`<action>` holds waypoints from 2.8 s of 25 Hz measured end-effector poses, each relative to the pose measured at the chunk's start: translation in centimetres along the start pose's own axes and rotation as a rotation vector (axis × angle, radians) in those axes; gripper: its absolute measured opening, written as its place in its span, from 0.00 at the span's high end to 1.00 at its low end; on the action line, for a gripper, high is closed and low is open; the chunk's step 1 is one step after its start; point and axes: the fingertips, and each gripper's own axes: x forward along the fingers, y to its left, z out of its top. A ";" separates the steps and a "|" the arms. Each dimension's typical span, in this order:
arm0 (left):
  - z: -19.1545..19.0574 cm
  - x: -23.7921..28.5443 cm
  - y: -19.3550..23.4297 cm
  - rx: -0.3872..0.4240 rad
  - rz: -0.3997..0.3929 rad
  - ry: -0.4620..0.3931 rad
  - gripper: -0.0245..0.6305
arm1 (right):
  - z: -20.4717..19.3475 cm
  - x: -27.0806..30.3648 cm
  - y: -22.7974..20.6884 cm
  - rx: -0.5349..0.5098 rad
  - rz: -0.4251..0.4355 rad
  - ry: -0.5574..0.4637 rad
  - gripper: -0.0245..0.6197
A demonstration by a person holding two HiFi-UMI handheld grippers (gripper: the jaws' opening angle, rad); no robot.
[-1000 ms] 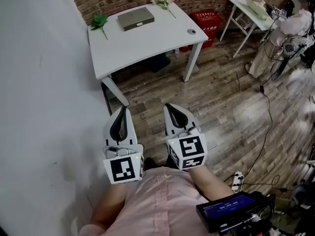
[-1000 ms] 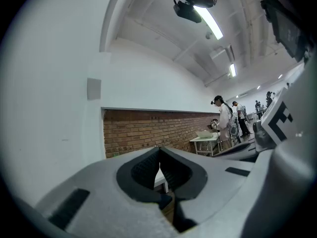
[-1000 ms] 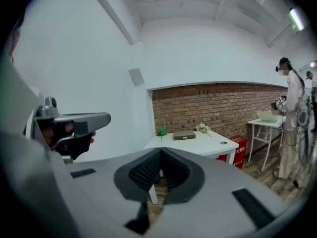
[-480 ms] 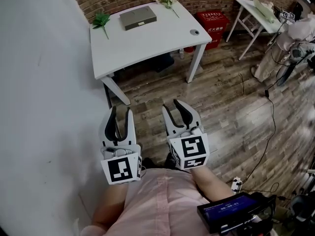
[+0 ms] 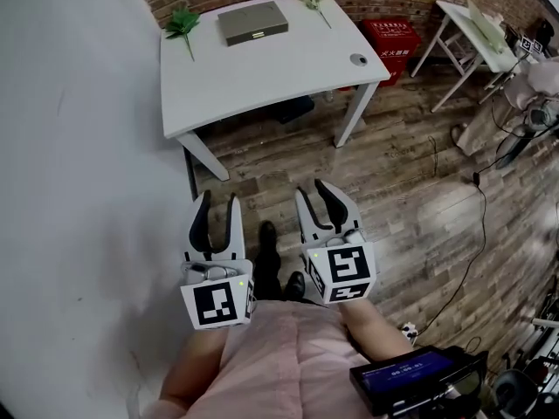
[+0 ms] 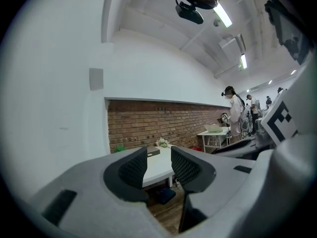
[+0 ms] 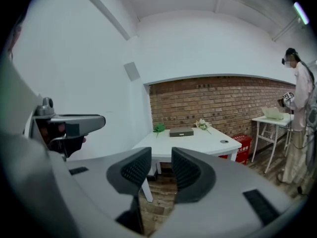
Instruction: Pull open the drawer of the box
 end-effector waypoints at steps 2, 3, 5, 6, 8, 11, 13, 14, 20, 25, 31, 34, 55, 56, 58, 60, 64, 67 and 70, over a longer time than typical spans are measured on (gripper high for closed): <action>-0.5 1.6 1.0 -0.009 0.006 0.005 0.72 | 0.0 1.9 -0.3 0.000 0.003 0.011 0.76; -0.7 2.5 1.5 -0.013 0.007 0.006 0.72 | 0.1 2.9 -0.5 -0.001 0.004 0.013 0.76; -1.0 4.5 2.4 -0.018 0.006 0.009 0.72 | 0.6 5.0 -0.9 -0.003 0.006 0.016 0.76; -1.0 5.6 2.9 -0.019 0.004 0.010 0.72 | 0.9 6.1 -1.2 -0.003 0.005 0.016 0.76; -1.0 7.9 3.7 -0.018 -0.004 0.011 0.72 | 1.8 8.4 -1.9 -0.002 0.000 0.012 0.76; -0.4 11.1 4.9 -0.016 -0.019 0.003 0.72 | 3.4 11.4 -2.9 0.002 -0.014 0.001 0.76; 0.3 13.3 5.8 -0.014 -0.026 -0.016 0.72 | 4.8 13.3 -3.5 -0.004 -0.024 -0.011 0.76; 0.7 14.3 6.4 -0.013 -0.027 -0.027 0.72 | 5.3 14.3 -3.7 -0.007 -0.027 -0.017 0.76; 1.6 19.4 9.3 -0.006 -0.035 -0.068 0.73 | 7.8 19.4 -4.7 -0.026 -0.044 -0.043 0.76; 1.6 23.0 10.8 -0.004 -0.063 -0.069 0.73 | 9.2 22.5 -5.5 -0.025 -0.072 -0.056 0.77; 0.5 25.7 11.0 -0.009 -0.095 -0.067 0.74 | 8.2 24.4 -6.4 -0.012 -0.094 -0.037 0.77; -0.2 26.7 10.9 -0.012 -0.108 -0.052 0.74 | 8.0 25.3 -7.0 -0.005 -0.100 -0.032 0.77; -0.8 38.1 9.1 0.017 -0.023 0.022 0.75 | 9.2 35.1 -15.6 0.038 0.015 0.011 0.78; -0.7 38.6 8.8 0.020 -0.015 0.028 0.75 | 9.3 35.5 -16.0 0.041 0.027 0.013 0.78; -0.6 39.6 8.4 0.030 0.004 0.041 0.75 | 9.7 36.5 -17.0 0.045 0.051 0.013 0.78; -0.4 40.7 8.2 0.043 0.025 0.055 0.75 | 10.3 37.6 -17.9 0.047 0.073 0.009 0.78; 0.9 42.7 7.5 0.027 0.054 0.059 0.75 | 11.6 39.6 -19.4 0.047 0.120 0.001 0.78; 1.8 43.9 7.7 0.038 0.093 0.049 0.75 | 12.7 41.0 -20.3 0.045 0.156 -0.012 0.78; 2.5 44.7 8.3 0.048 0.144 0.035 0.76 | 13.9 42.2 -20.7 0.037 0.195 -0.028 0.78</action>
